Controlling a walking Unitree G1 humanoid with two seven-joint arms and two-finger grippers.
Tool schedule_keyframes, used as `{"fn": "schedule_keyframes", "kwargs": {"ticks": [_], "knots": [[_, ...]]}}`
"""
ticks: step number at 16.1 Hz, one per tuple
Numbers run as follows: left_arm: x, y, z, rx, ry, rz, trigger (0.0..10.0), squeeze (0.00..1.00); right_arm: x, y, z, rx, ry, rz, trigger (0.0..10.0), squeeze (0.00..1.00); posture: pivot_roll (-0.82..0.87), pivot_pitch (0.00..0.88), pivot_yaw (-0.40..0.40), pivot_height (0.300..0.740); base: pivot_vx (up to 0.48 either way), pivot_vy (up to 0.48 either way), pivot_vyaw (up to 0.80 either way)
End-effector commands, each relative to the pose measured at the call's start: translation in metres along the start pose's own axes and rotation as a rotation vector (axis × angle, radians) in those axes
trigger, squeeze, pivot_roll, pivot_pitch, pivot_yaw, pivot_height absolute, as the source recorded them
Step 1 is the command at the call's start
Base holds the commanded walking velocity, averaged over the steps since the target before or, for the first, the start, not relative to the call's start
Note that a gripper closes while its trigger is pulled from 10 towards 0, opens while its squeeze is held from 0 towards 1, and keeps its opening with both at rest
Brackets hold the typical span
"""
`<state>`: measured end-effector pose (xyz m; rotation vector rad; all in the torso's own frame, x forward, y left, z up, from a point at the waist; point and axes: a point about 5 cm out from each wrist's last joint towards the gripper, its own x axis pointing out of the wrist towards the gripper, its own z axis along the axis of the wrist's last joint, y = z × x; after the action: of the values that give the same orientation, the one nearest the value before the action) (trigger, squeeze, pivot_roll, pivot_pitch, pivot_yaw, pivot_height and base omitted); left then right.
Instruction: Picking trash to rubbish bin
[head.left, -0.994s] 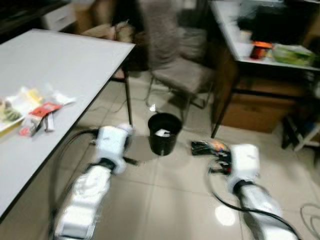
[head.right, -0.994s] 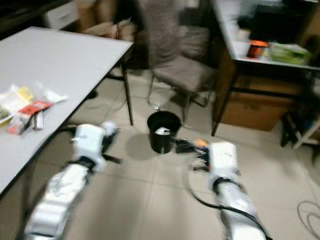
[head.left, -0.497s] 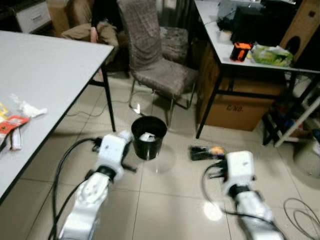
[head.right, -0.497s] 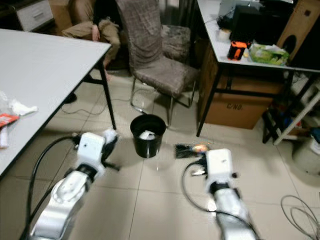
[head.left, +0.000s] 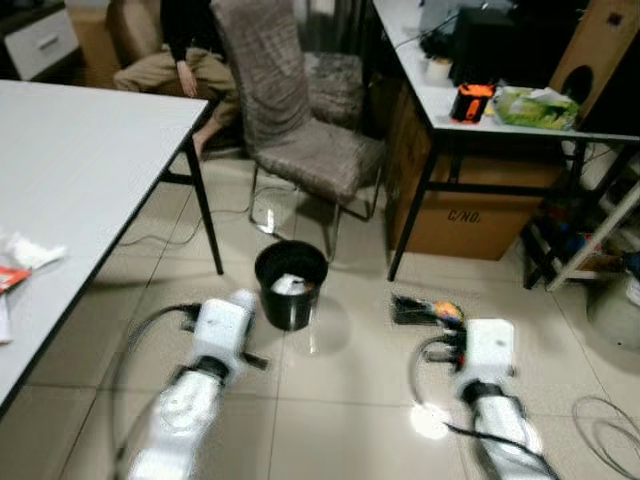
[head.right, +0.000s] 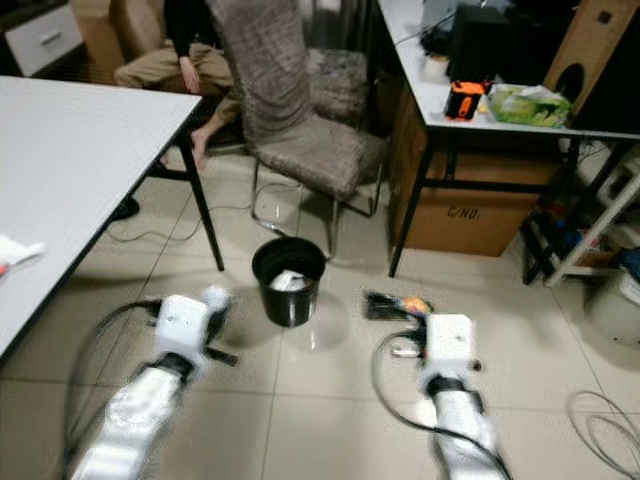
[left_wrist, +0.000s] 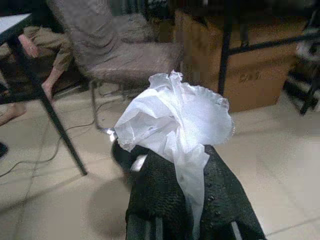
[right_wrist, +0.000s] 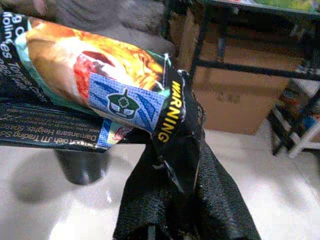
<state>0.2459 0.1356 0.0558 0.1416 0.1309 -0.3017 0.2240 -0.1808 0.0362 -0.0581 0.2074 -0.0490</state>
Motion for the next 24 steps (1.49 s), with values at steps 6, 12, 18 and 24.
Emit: {"fn": "schedule_keyframes", "kwargs": {"ticks": [6, 12, 18, 24], "knots": [[0.002, 0.011, 0.000, 0.032, -0.016, 0.011, 10.0, 0.00, 0.010, 0.009, 0.004, 0.029, -0.032, 0.046, 10.0, 0.00, -0.15, 0.014, -0.032, 0.740, 0.366, 0.000, 0.00], [0.004, 0.013, 0.000, 0.035, -0.024, 0.015, 10.0, 0.00, 0.009, 0.005, 0.000, 0.027, -0.024, 0.055, 10.0, 0.00, -0.15, 0.017, -0.028, 0.740, 0.379, 0.000, 0.00], [0.008, 0.011, 0.000, 0.041, -0.028, -0.009, 10.0, 0.00, 0.008, 0.007, -0.002, 0.036, -0.016, 0.057, 10.0, 0.00, -0.16, 0.000, -0.012, 0.740, 0.381, 0.000, 0.00], [0.011, 0.013, 0.001, 0.047, -0.034, -0.014, 10.0, 0.00, 0.008, 0.009, -0.005, 0.038, -0.004, 0.074, 10.0, 0.00, -0.16, 0.000, -0.007, 0.740, 0.381, 0.000, 0.00]]}}
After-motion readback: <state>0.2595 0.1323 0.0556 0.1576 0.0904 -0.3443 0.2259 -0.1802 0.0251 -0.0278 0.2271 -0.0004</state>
